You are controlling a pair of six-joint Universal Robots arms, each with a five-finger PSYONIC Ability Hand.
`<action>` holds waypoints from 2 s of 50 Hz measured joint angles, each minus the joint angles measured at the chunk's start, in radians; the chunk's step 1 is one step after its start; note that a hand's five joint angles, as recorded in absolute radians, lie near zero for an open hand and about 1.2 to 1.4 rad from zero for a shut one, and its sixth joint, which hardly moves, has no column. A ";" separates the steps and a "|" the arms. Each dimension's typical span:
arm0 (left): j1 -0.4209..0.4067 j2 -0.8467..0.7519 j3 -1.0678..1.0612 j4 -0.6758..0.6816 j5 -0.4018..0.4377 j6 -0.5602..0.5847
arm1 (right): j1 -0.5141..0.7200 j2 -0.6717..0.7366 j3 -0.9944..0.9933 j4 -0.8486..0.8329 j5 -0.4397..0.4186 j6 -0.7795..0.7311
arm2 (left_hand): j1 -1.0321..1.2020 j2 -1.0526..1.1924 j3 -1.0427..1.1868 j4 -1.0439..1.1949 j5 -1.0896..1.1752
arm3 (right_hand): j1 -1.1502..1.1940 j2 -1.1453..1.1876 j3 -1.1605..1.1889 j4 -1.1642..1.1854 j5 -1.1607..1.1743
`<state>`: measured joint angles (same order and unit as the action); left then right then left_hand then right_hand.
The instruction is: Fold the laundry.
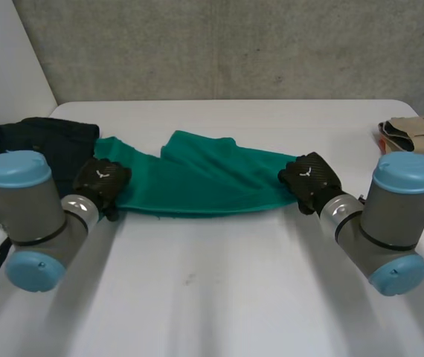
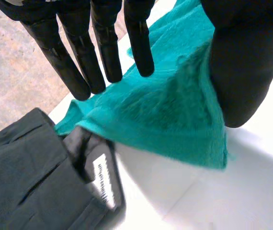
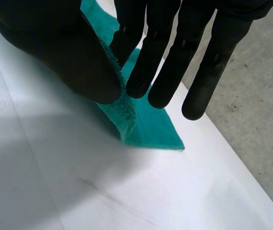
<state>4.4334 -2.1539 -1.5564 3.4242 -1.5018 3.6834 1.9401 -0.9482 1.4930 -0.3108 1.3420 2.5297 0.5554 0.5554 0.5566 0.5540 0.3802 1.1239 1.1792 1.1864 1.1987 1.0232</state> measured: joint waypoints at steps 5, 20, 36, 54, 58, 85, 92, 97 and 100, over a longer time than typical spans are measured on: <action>0.032 0.031 -0.014 -0.019 0.044 0.006 | -0.007 -0.033 0.020 0.001 -0.008 0.013 | 0.320 0.294 0.284 0.289 0.284 | 0.000 0.000 0.000 0.000 0.000; 0.048 0.076 0.040 -0.125 0.106 -0.034 | -0.008 -0.068 0.015 0.023 0.003 0.010 | 0.590 0.637 0.629 0.641 0.607 | 0.000 0.000 0.000 0.000 0.000; 0.013 0.609 0.164 -0.443 0.027 -0.118 | -0.083 -0.475 -0.218 0.446 0.060 -0.039 | 0.590 0.640 0.632 0.644 0.607 | 0.000 0.000 0.000 0.000 0.000; -0.056 -0.027 0.707 -0.583 -0.065 -0.038 | -0.053 0.005 -0.642 0.665 0.090 -0.131 | 0.590 0.641 0.632 0.645 0.607 | 0.000 0.000 0.000 0.000 0.001; -0.065 -0.120 0.887 -0.379 -0.061 -0.001 | -0.045 0.079 -0.759 0.457 0.121 -0.129 | 0.590 0.641 0.632 0.645 0.607 | 0.000 0.000 0.000 0.000 0.001; -0.005 0.248 0.250 0.146 -0.037 -0.178 | -0.125 -0.235 -0.288 -0.002 -0.172 0.018 | 0.590 0.641 0.632 0.645 0.617 | 0.000 0.000 0.003 0.000 0.006; -0.006 0.224 -0.029 0.179 -0.016 -0.180 | -0.135 -0.157 -0.072 0.007 -0.226 -0.050 | 0.590 0.641 0.632 0.645 0.618 | 0.000 0.000 0.003 0.000 0.005; -0.014 0.186 -0.143 0.211 -0.004 -0.179 | -0.130 -0.073 -0.008 0.007 -0.215 -0.110 | 0.590 0.641 0.632 0.645 0.617 | -0.003 -0.018 -0.017 -0.019 -0.014; -0.012 0.184 -0.176 0.217 -0.003 -0.180 | -0.127 -0.044 -0.006 0.018 -0.204 -0.117 | 0.590 0.641 0.632 0.645 0.617 | -0.101 -0.157 -0.152 -0.161 -0.161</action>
<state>4.4216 -1.9704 -1.7327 3.6409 -1.5050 3.5030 1.8133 -0.9924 1.4871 -0.2927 1.1383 2.4129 1.1456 1.1965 1.1891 1.1993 0.9975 1.0233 1.0221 1.0346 1.0375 0.8619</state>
